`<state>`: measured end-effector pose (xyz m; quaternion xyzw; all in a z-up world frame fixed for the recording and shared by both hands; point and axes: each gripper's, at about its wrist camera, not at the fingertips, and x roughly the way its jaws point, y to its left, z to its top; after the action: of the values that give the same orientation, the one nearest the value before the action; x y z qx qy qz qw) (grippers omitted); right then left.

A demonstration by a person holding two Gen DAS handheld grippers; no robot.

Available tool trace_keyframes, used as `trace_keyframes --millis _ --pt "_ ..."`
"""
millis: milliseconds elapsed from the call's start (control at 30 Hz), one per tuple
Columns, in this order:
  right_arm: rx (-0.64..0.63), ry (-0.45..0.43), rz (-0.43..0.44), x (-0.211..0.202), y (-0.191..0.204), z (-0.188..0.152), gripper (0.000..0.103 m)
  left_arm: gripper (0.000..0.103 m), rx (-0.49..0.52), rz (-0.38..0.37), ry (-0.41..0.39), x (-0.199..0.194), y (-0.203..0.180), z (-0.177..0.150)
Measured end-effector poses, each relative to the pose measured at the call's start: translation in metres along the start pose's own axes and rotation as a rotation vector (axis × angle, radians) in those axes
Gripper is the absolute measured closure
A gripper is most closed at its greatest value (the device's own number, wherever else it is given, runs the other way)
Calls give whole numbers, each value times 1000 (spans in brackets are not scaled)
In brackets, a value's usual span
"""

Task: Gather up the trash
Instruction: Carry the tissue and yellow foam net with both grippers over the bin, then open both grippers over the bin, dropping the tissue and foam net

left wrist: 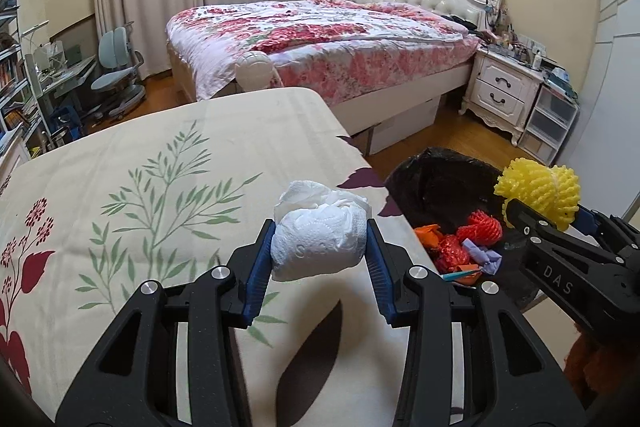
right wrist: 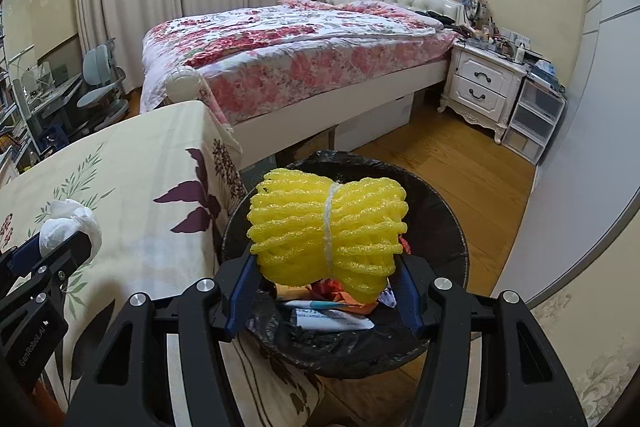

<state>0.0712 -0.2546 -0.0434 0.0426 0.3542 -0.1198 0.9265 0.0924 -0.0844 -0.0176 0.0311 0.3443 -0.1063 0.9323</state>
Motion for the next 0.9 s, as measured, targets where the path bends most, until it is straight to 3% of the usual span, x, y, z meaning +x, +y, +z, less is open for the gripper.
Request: trace_keyframes --millis 467,900 --pt "65 6 -53 31 -32 10 45 60 80 -27 -15 37 -54 22" --pt "106 33 -86 51 -50 6 41 59 111 -34 33 64 -74 27"
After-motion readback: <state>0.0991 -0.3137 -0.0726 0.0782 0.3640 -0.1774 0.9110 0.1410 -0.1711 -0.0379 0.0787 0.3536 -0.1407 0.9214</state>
